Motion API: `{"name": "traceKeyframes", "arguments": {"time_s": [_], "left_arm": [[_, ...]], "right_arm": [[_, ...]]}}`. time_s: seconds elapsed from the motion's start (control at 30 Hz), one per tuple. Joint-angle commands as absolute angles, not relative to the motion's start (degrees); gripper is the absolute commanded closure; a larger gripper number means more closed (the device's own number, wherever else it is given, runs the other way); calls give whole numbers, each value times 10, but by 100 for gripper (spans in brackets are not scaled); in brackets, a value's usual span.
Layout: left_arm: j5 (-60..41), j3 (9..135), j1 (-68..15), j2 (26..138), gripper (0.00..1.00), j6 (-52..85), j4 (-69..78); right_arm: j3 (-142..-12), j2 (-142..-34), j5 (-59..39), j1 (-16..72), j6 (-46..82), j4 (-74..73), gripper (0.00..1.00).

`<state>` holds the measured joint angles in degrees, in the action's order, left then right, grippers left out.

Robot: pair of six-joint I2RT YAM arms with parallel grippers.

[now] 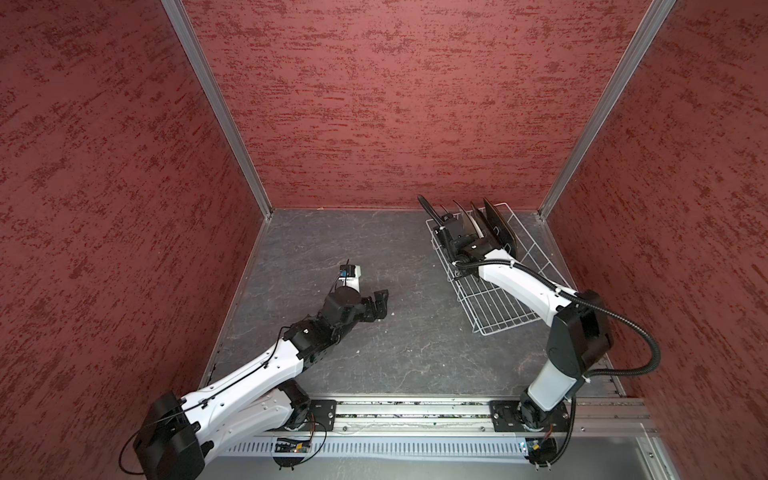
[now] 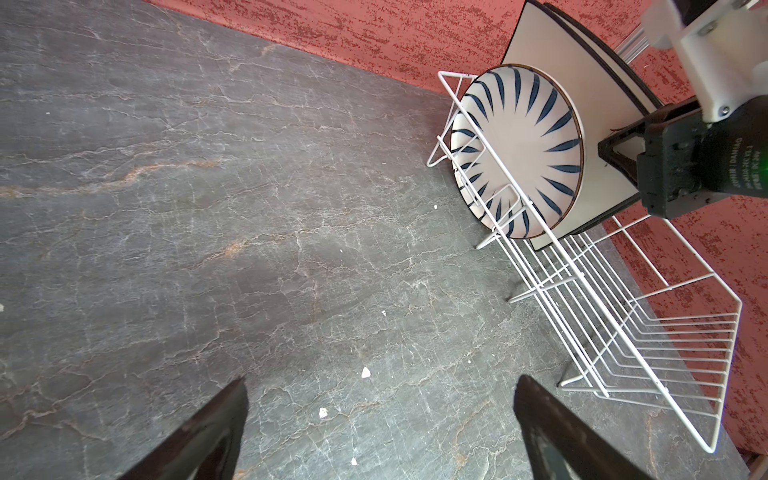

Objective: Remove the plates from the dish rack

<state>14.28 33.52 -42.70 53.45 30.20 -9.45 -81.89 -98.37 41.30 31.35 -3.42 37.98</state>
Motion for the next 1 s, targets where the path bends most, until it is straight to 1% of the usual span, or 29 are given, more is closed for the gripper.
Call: {"name": "traceKeyframes", "arguments": {"time_s": [0.0, 0.2, 0.57, 0.97], "left_arm": [[154, 330, -424, 527, 0, 306, -98], [150, 331, -424, 526, 1, 308, -99], [156, 332, -423, 506, 0, 310, -108], [144, 343, -423, 526, 1, 313, -95]], "right_arm": [[-817, -982, 432, 310, -33, 375, 82], [-811, -981, 435, 314, -27, 381, 83], [-795, -979, 457, 319, -30, 367, 91], [-784, -978, 476, 330, -38, 363, 96]]}}
